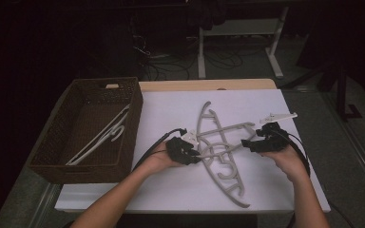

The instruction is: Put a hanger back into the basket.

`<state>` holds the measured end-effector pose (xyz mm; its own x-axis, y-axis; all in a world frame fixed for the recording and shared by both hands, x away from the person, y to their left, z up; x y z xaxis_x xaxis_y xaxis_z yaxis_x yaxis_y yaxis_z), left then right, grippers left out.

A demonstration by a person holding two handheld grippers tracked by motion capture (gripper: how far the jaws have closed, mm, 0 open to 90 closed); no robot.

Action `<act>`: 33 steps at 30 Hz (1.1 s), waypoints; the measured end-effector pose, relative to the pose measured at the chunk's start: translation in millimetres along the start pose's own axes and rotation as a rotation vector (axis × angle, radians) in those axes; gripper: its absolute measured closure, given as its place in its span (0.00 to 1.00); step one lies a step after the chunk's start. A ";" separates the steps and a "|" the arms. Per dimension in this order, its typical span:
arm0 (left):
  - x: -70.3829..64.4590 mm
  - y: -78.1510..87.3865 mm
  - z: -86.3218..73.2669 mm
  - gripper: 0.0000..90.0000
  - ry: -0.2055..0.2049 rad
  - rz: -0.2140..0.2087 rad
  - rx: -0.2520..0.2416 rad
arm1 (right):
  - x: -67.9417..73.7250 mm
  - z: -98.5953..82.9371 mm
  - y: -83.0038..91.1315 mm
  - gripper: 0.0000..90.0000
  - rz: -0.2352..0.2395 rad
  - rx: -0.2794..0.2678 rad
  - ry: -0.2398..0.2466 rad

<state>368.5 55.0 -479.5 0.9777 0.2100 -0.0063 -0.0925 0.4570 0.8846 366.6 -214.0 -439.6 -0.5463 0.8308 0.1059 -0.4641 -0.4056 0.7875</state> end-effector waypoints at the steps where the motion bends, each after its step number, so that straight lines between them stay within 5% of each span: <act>1: -1.1 -1.8 0.7 0.81 -0.008 0.001 0.012 | -0.7 0.5 1.3 0.26 -0.003 -0.005 -0.002; 19: -2.5 1.8 4.8 0.91 0.003 -0.012 0.002 | -5.5 -1.0 6.4 0.26 -0.011 -0.020 -0.010; 33: 1.6 67.5 16.9 0.92 0.102 0.014 -0.067 | -14.7 -1.6 12.9 0.23 -0.016 -0.037 -0.021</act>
<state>367.1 71.6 -412.0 0.9522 0.3022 -0.0441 -0.1221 0.5093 0.8519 367.5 -232.0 -431.9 -0.5241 0.8450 0.1062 -0.4984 -0.4055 0.7663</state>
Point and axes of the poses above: each handheld gripper's, and its own axes: y roughly backward along the jaws, z roughly out of its top, x roughly to its left, the point moved 4 cm from there along -y, roughly forward along the jaws, and after that the axes turned 9 degrees about x, right-handed, at the moved point
